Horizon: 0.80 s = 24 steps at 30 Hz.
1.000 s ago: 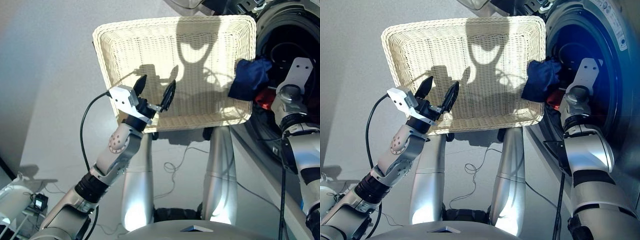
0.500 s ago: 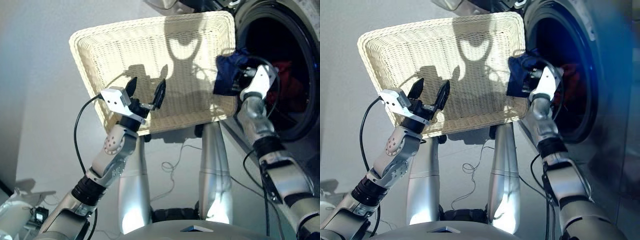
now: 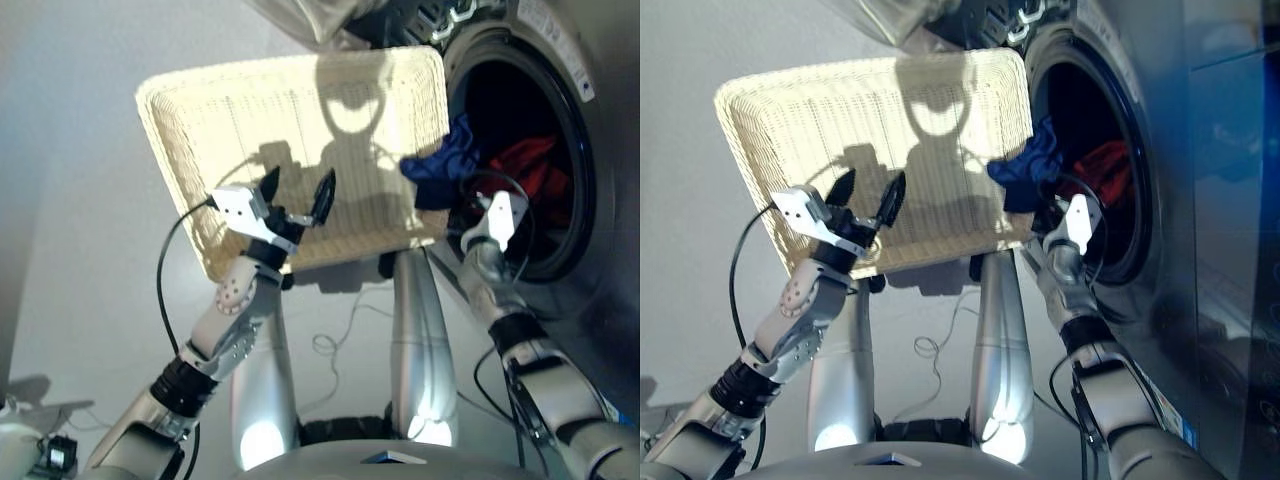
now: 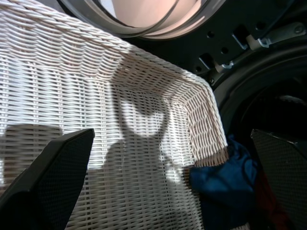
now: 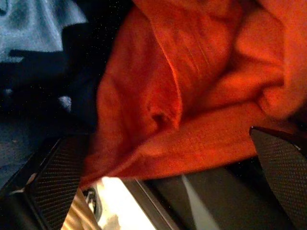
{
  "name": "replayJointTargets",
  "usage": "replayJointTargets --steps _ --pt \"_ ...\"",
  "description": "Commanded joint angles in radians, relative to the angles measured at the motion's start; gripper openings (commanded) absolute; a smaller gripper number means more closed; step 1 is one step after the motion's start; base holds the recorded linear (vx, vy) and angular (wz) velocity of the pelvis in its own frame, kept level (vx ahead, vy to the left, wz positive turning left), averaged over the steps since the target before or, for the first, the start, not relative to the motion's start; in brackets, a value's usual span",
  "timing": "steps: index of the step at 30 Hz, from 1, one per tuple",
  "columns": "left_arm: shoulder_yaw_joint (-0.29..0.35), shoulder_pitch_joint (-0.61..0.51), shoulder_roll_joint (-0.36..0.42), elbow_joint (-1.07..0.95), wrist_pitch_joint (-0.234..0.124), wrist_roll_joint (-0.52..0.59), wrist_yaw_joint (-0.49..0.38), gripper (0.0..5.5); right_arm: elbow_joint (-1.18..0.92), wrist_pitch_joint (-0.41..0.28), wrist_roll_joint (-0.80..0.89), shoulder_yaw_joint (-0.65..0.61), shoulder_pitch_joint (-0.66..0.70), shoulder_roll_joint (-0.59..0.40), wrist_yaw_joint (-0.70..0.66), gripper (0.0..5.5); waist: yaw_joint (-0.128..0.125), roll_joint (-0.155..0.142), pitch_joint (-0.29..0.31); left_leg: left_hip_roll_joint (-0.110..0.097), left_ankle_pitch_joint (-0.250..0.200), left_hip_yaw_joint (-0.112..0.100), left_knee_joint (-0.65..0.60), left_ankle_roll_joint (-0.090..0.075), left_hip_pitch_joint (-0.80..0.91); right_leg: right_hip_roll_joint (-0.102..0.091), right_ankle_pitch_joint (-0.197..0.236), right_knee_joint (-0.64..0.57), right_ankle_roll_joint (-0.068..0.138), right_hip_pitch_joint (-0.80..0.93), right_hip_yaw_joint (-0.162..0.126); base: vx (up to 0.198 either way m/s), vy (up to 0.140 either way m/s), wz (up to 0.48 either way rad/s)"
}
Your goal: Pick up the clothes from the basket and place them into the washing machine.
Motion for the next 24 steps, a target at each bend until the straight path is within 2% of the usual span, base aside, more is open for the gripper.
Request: replayJointTargets --steps 1,4,7,10,16,18,19,23,24 --pt "0.010 0.002 -0.006 -0.082 -0.044 0.018 -0.027 5.50 -0.150 -0.036 -0.110 0.080 0.034 -0.014 0.064 5.50 0.025 0.026 -0.008 0.008 0.049 0.022 -0.045 -0.014 0.003 -0.015 0.039 -0.102 0.063 0.066 -0.002 0.000 0.000 0.000" --pt "0.012 0.001 -0.033 -0.019 -0.060 0.018 -0.053 5.50 -0.211 -0.073 -0.144 0.125 0.093 -0.024 0.145 5.50 0.028 0.032 -0.008 0.002 0.078 0.027 -0.120 -0.014 0.074 -0.023 0.060 -0.167 0.072 0.142 -0.016 0.000 0.000 0.000" --pt "0.031 0.020 -0.048 0.091 -0.056 0.028 -0.091 5.50 -0.207 -0.083 -0.163 0.130 0.162 -0.016 0.200 5.50 0.025 0.035 -0.008 -0.007 0.105 0.036 -0.218 -0.016 0.201 -0.031 0.091 -0.258 0.086 0.267 -0.032 0.081 0.001 -0.026" --pt "0.065 0.052 -0.080 0.237 -0.048 0.039 -0.130 5.50 -0.180 -0.078 -0.231 0.168 0.214 -0.044 0.280 5.50 0.024 0.036 -0.008 -0.025 0.133 0.040 -0.323 -0.019 0.358 -0.036 0.123 -0.359 0.103 0.422 -0.051 0.133 0.008 0.021" --pt "0.128 0.067 -0.145 0.577 -0.053 0.157 -0.193 5.50 -0.015 -0.067 -0.264 0.152 0.301 -0.035 0.384 5.50 0.032 0.038 -0.008 -0.043 0.176 0.049 -0.529 -0.025 0.678 -0.044 0.177 -0.547 0.133 0.736 -0.086 0.158 0.006 -0.005" --pt "0.162 0.077 -0.157 0.688 -0.061 0.196 -0.212 5.50 0.040 -0.059 -0.285 0.126 0.348 -0.020 0.404 5.50 0.038 0.037 -0.046 -0.042 0.187 0.051 -0.581 -0.031 0.773 -0.046 0.183 -0.598 0.139 0.831 -0.098 0.154 0.014 -0.028" --pt "0.162 0.077 -0.157 0.688 -0.062 0.196 -0.212 5.50 0.040 -0.059 -0.285 0.126 0.348 -0.020 0.404 5.50 0.038 0.037 -0.044 -0.042 0.187 0.051 -0.582 -0.031 0.776 -0.046 0.184 -0.600 0.139 0.834 -0.098 0.089 0.007 -0.024" --pt "0.208 0.105 -0.166 0.823 -0.060 0.245 -0.213 5.50 0.051 -0.048 -0.297 0.099 0.424 0.002 0.429 5.50 0.038 0.028 -0.125 -0.032 0.203 0.057 -0.642 -0.039 0.864 -0.049 0.192 -0.660 0.145 0.924 -0.108 0.104 -0.002 0.061" --pt "0.227 0.126 -0.168 0.867 -0.061 0.259 -0.220 5.50 0.064 -0.042 -0.300 0.095 0.453 0.017 0.451 5.50 0.035 0.023 -0.165 -0.029 0.212 0.061 -0.678 -0.042 0.904 -0.049 0.198 -0.682 0.148 0.955 -0.113 0.087 0.001 0.001"
